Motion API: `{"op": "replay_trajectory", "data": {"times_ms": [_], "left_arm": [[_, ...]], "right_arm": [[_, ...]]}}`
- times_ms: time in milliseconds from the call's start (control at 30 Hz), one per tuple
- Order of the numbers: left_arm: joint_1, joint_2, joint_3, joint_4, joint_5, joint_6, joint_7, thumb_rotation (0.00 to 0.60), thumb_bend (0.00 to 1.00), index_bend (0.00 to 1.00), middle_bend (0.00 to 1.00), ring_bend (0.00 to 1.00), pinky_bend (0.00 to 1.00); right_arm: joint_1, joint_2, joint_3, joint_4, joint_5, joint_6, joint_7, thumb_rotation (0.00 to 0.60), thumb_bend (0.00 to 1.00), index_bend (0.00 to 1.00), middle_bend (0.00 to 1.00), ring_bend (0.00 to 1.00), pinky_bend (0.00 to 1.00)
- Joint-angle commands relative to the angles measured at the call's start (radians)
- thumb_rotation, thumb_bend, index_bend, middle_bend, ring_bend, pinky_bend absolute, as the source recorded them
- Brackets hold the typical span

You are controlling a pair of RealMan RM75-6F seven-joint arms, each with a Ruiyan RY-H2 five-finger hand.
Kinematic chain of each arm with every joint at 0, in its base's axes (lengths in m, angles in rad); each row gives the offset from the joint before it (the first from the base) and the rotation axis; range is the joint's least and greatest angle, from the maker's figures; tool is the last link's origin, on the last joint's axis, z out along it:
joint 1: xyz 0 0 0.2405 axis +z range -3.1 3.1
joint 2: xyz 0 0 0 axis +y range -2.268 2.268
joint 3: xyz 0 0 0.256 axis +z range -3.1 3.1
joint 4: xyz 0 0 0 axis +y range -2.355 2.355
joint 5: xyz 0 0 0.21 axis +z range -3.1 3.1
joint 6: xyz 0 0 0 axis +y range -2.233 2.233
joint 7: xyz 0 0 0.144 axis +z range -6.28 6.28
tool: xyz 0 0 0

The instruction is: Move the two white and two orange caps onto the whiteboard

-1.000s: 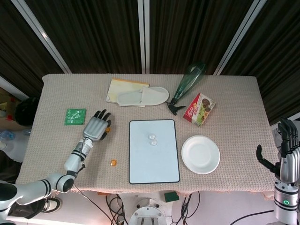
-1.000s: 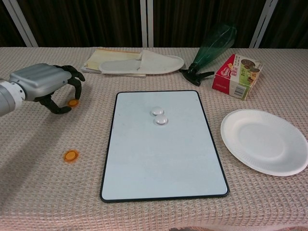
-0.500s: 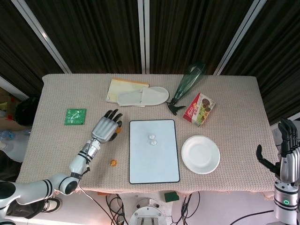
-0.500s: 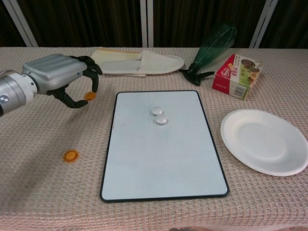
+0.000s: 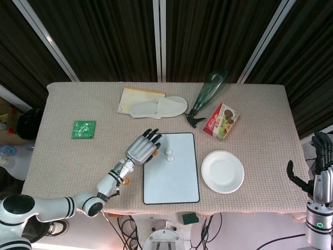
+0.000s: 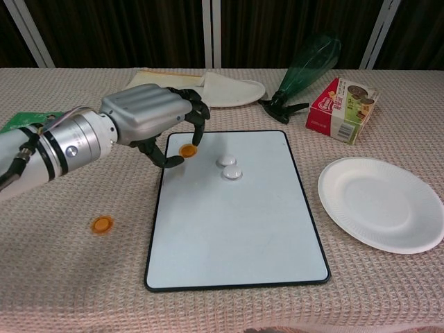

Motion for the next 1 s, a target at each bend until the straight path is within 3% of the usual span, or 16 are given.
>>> {"op": "replay_trajectory", "data": {"times_ms": [33,1000], "left_arm": [[-0.01,-0.02,0.002,0.019,-0.004,-0.007,0.008,0.6,0.3,0.5,0.17,0.04,0.14],[-0.034,-0.077,0.009,0.109,-0.004,-0.016,-0.019,0.6,0.3,0.48,0.17,0.04,0.14]], "right_arm": [[-0.001,0.001,0.0,0.0,-0.002,0.003,-0.001,0.6,0.48,0.04,0.02,0.0,0.0],[0.0,-0.004,0.006,0.013,0.013,-0.009,0.014,0.6,0.48,0.04,0.02,0.0,0.0]]}}
